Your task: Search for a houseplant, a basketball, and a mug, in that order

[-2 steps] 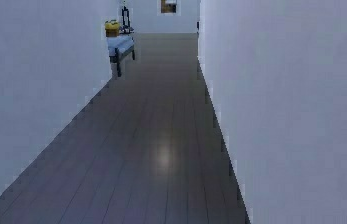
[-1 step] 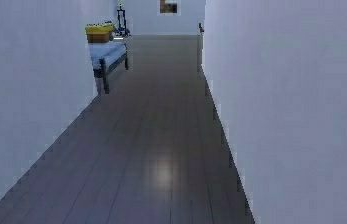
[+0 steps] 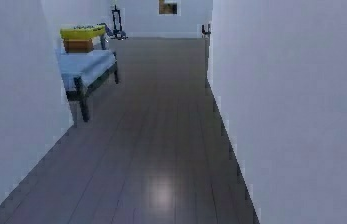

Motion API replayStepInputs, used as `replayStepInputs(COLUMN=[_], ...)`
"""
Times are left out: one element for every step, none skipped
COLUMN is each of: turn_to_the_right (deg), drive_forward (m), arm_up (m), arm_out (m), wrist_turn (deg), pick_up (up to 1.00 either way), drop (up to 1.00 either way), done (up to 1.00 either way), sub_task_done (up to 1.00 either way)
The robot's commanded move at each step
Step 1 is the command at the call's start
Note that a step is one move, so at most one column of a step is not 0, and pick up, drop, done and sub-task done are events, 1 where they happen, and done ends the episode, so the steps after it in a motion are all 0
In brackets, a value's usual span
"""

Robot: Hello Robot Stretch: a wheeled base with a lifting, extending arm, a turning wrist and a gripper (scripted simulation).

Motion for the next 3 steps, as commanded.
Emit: replayStepInputs(turn_to_the_right=[0.0, 3.0, 0.0], drive_forward=[1.00, 0.00, 1.00], arm_up=[0.00, 0.00, 0.00], arm_out=[0.00, 0.00, 0.00], wrist_turn=[0.0, 0.0, 0.0], pick_up=[0.00, 0.00, 0.00], drop=[0.00, 0.00, 0.00], done=[0.00, 0.00, 0.00], sub_task_done=[0.00, 0.00, 0.00])
